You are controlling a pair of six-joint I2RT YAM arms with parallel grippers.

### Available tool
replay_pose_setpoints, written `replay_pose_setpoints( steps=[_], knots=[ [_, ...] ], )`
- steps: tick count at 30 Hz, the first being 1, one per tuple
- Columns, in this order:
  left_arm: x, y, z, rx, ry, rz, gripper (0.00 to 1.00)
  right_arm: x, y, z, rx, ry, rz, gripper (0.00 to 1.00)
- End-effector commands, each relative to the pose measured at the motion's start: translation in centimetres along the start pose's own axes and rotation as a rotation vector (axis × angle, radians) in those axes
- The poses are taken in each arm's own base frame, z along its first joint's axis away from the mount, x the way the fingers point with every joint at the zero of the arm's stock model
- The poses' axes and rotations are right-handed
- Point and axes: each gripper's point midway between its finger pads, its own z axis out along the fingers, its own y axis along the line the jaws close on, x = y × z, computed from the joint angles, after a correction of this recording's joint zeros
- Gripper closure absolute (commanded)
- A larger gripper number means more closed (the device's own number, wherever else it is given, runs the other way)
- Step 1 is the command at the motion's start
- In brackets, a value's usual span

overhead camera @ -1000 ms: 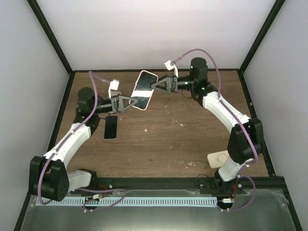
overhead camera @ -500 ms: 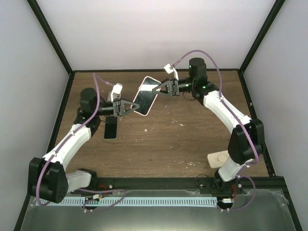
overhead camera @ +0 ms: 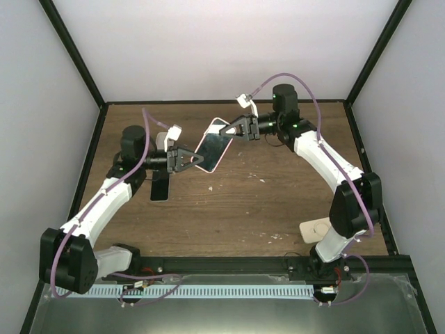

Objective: Take the phone out of the phone case
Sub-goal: Adjust the phone.

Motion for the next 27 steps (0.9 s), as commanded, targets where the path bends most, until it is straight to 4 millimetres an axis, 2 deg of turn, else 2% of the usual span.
replay_pose_setpoints(
  steps=[1, 16, 21, 27],
  knots=[
    [-1.4, -1.9, -0.1, 0.023, -0.014, 0.116, 1.0, -0.1, 1.9, 0.2, -0.041, 0.019, -0.028, 0.67],
    [-1.5, -1.6, 0.2, 0.022, -0.009, 0.117, 1.0, 0.6, 2.5, 1.0, -0.098, 0.054, -0.013, 0.72],
    [-1.6, -1.5, 0.2, 0.019, -0.009, 0.126, 1.0, 0.7, 2.8, 1.0, -0.117, 0.063, 0.0, 0.79],
    [-1.5, -1.2, 0.3, 0.002, 0.0, 0.125, 1.0, 0.6, 3.0, 1.0, -0.13, 0.068, 0.009, 0.92]
  ],
)
